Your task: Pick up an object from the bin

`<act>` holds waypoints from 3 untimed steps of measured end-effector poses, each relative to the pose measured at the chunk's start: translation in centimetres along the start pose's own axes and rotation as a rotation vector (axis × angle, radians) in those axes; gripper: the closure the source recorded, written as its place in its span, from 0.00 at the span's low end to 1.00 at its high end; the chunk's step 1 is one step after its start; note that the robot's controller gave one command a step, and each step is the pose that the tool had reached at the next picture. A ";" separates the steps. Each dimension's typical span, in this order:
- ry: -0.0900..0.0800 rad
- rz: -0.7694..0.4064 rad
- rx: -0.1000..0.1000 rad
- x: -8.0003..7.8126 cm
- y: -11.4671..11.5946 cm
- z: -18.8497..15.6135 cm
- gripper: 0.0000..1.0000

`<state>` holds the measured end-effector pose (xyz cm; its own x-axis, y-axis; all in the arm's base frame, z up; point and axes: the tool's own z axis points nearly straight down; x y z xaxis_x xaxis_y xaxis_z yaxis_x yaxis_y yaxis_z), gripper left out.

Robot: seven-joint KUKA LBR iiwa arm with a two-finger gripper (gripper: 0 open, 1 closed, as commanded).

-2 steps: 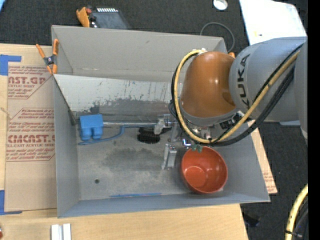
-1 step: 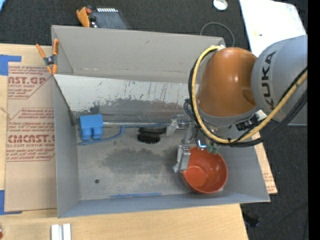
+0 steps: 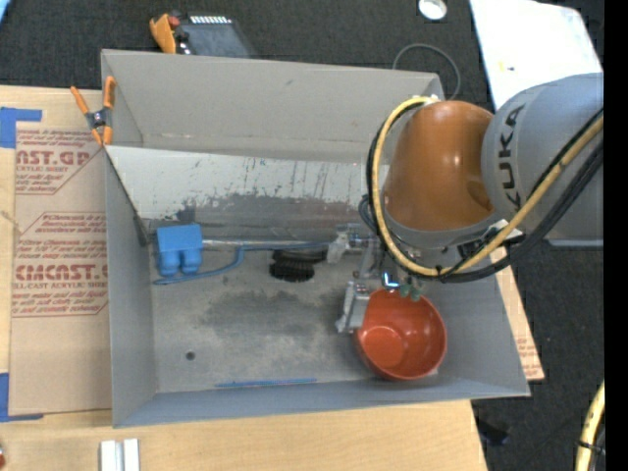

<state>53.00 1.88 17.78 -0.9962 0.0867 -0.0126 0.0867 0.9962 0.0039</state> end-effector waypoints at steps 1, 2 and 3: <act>0.004 -0.207 0.000 1.0 -6.4 4.5 0.00; 0.006 -0.220 -0.002 -0.7 -8.7 7.8 0.00; 0.006 -0.223 0.001 -0.9 -6.4 10.9 0.00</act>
Offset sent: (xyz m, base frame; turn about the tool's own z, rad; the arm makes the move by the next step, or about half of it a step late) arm 0.0000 -0.0881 -0.0780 -0.2205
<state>53.52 -4.58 6.91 -0.9907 -0.1361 -0.0069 -0.1361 0.9907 0.0011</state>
